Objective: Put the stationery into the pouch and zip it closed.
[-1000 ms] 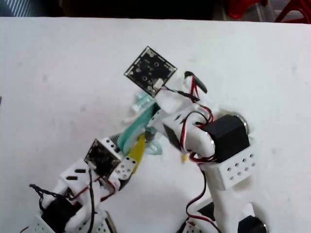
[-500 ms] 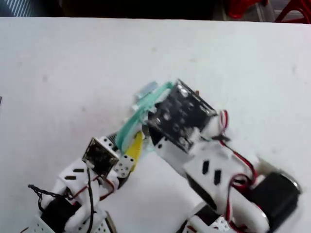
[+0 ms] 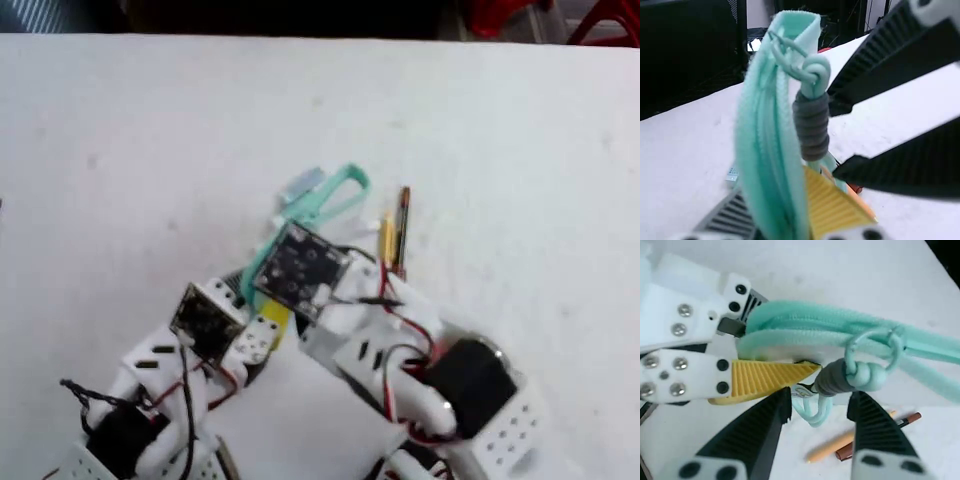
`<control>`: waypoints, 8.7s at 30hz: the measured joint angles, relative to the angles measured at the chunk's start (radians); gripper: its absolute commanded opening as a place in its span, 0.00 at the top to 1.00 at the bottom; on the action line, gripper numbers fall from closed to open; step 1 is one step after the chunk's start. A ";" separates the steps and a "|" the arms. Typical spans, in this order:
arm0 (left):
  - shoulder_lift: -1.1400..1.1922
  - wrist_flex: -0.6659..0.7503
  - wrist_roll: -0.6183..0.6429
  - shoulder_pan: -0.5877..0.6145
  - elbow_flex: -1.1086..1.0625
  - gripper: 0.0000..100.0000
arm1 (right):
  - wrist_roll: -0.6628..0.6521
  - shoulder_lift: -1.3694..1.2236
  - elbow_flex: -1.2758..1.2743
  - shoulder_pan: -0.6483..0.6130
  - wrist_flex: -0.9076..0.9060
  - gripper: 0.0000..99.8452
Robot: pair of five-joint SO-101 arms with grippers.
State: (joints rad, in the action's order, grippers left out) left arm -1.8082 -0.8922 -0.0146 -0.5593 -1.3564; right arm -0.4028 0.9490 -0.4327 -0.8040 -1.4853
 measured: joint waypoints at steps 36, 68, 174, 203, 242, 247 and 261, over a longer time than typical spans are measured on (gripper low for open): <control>-0.002 0.005 0.002 0.006 0.000 0.98 | 0.087 0.011 -0.021 0.041 0.278 0.99; -0.002 0.175 0.132 0.003 -0.167 0.97 | 0.086 0.011 -0.021 0.284 0.292 0.98; 0.000 -0.057 0.021 0.330 0.006 0.98 | 0.379 -1.263 0.451 0.695 0.282 0.77; 0.000 -0.034 0.021 0.330 -0.011 0.98 | 0.488 -1.669 0.855 0.718 0.267 0.85; 0.000 -0.034 0.021 0.330 -0.011 0.98 | 0.491 -1.722 0.910 0.752 0.222 0.98; 0.000 -0.034 0.021 0.330 -0.011 0.98 | 0.491 -1.723 0.914 0.752 0.216 0.98; 0.000 -0.034 0.021 0.330 -0.011 0.98 | 0.491 -1.723 0.914 0.752 0.216 0.98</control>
State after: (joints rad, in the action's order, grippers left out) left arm -1.8082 -0.9260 0.0069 -0.2294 -1.3671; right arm 0.0882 -0.7741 0.4818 -0.0522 -1.2689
